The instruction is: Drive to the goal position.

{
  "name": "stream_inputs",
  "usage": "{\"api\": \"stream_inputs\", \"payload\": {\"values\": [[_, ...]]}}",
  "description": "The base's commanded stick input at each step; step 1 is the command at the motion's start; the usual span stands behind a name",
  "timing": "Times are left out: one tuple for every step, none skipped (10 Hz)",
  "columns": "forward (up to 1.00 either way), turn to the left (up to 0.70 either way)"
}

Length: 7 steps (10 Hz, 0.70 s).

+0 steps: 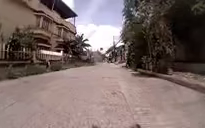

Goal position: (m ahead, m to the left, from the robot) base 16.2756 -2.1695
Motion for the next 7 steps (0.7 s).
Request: {"api": "stream_inputs", "payload": {"values": [[0.7,-0.01],[0.7,0.01],[0.7,0.01],[0.7,0.01],[0.7,0.01],[0.7,0.01],[0.7,0.01]]}}
